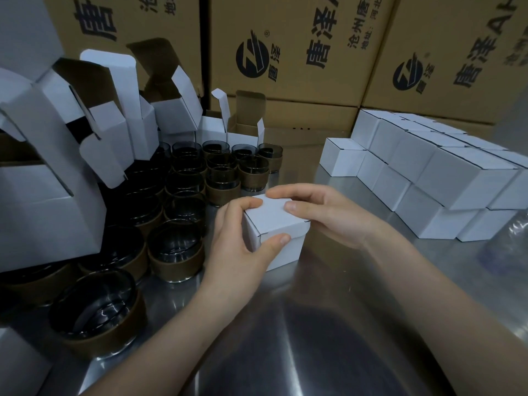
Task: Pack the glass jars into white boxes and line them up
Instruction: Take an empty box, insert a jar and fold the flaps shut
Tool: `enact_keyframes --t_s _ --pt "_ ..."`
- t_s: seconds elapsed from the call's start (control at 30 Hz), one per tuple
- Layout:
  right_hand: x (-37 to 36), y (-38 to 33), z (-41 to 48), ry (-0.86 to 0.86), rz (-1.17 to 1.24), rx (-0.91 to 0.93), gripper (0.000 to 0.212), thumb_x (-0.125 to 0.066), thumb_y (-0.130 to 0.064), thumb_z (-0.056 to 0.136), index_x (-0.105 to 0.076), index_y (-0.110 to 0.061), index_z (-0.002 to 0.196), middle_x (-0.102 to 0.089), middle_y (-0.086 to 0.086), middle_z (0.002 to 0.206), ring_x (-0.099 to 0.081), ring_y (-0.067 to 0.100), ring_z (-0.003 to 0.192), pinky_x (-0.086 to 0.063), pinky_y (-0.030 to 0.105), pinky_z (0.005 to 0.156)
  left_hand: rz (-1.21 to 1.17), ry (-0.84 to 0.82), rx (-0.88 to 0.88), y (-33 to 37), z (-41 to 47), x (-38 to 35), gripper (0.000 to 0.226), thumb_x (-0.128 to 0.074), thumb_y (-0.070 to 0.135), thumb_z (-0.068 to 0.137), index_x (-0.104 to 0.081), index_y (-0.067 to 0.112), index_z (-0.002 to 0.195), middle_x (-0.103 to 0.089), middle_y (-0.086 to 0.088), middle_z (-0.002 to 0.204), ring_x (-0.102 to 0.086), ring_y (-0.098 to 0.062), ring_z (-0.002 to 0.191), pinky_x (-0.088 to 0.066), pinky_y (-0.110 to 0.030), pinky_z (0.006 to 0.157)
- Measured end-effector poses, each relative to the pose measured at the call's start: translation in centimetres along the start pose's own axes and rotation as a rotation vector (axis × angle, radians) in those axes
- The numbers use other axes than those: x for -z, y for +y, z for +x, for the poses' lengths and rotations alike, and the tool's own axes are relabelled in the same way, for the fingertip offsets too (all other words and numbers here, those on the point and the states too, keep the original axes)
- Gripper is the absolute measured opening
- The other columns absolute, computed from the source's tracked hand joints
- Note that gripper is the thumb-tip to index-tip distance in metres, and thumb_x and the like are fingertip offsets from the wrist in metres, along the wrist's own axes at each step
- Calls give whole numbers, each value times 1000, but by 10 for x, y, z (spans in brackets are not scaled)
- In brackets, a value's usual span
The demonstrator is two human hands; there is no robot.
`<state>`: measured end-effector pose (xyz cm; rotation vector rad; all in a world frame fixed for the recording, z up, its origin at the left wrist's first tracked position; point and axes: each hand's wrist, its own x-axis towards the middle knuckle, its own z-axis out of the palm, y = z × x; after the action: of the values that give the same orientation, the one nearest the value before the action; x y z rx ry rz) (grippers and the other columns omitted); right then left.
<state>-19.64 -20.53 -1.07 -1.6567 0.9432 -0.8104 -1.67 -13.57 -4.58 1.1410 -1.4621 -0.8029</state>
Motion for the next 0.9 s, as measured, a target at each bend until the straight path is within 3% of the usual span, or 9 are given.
enact_keyframes --t_s 0.27,0.4,0.53,0.8,0.9 --pt "9 0 -5 -139 -1 -16 51 -71 -9 76 -63 -24 124 -65 -7 124 -57 12 121 -47 26 94 -5 -18 9 -3 1 0 51 -76 33 80 -49 40 122 -41 25 124 -43 1 123 -42 -36 107" --pt "9 -1 -5 -131 6 -15 47 -71 -11 78 -65 -26 122 -66 -6 124 -58 13 119 -48 25 94 -27 -8 16 -3 1 0 50 -77 36 78 -51 38 122 -44 21 125 -45 0 123 -43 -37 107" --pt "8 -2 -5 -113 26 -1 45 -74 -25 75 -67 -26 120 -66 -2 126 -57 15 121 -46 26 95 -84 12 21 -1 2 0 47 -80 42 77 -55 37 117 -51 15 125 -50 -5 122 -44 -41 105" --pt "5 -5 -6 -30 -57 26 35 -66 -24 82 -67 -25 117 -70 -5 119 -62 9 113 -48 20 88 -116 20 39 -3 4 1 57 -67 60 68 -57 34 118 -58 7 125 -54 -10 121 -45 -44 103" --pt "3 -7 -7 -11 -87 41 35 -66 -24 81 -68 -25 115 -71 -7 116 -63 6 110 -47 16 86 -121 17 45 -3 5 1 53 -66 56 73 -56 32 119 -58 5 126 -54 -13 122 -45 -47 103"
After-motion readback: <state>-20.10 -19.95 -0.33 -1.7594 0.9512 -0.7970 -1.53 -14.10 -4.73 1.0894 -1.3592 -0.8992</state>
